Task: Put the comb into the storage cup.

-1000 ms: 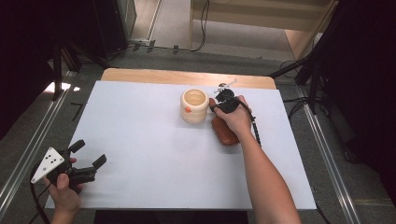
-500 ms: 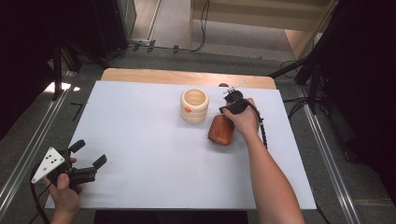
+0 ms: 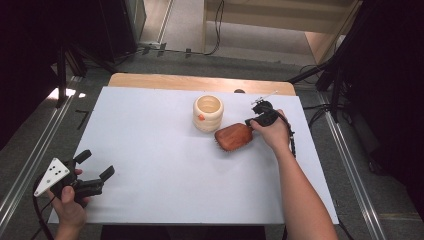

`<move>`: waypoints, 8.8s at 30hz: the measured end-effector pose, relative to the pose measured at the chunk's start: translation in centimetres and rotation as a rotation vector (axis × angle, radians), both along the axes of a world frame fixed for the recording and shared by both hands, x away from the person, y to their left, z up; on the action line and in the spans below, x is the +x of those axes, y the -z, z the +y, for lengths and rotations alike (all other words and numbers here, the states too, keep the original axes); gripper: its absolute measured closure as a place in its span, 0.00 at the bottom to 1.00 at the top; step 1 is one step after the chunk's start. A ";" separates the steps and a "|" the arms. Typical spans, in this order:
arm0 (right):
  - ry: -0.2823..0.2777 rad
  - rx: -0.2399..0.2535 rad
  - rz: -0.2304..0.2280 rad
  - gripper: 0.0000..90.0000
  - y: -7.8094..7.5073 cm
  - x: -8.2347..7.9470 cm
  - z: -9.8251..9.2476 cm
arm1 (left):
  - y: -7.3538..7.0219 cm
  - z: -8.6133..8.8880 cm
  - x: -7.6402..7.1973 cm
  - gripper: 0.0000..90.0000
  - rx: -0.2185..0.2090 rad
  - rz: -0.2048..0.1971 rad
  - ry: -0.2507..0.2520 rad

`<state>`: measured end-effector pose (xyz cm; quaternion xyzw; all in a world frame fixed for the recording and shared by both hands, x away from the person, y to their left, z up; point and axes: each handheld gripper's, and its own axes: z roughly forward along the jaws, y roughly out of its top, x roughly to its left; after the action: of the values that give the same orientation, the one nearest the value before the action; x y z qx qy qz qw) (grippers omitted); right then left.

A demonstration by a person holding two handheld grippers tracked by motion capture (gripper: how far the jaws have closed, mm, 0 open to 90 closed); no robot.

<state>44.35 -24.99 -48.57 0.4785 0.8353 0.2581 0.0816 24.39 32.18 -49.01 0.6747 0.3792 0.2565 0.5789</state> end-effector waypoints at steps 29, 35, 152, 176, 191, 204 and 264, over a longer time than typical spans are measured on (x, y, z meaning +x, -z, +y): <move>-0.136 0.013 -0.061 0.83 -0.9 -3.1 -4.1 | 0.0 0.0 0.0 0.00 0.002 -0.004 -0.001; -0.340 -0.053 -0.074 0.70 -1.5 -4.0 -5.2 | 0.0 -0.1 0.0 0.00 0.004 -0.003 -0.004; -0.225 0.122 -0.226 0.78 -0.9 -10.7 -2.4 | -0.1 -0.4 0.0 0.00 0.029 -0.006 -0.010; -0.199 0.186 -0.353 0.78 -1.8 -13.5 -0.6 | -2.3 -4.7 -0.4 0.00 0.106 -0.049 0.070; -0.209 0.235 -0.401 0.78 -1.7 -14.9 1.6 | -4.1 -9.9 0.3 0.00 0.088 -0.051 0.195; -0.223 0.269 -0.445 0.78 -2.3 -16.0 2.7 | -4.6 -13.4 1.2 0.00 0.052 -0.029 0.264; -0.386 0.378 -0.556 0.78 -3.4 -19.7 11.4 | -7.4 -21.0 3.4 0.19 -0.103 0.092 0.317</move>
<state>24.61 -13.61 -45.19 0.2308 0.7938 0.5378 0.1653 27.79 11.17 -41.63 0.7065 0.3070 0.1111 0.6279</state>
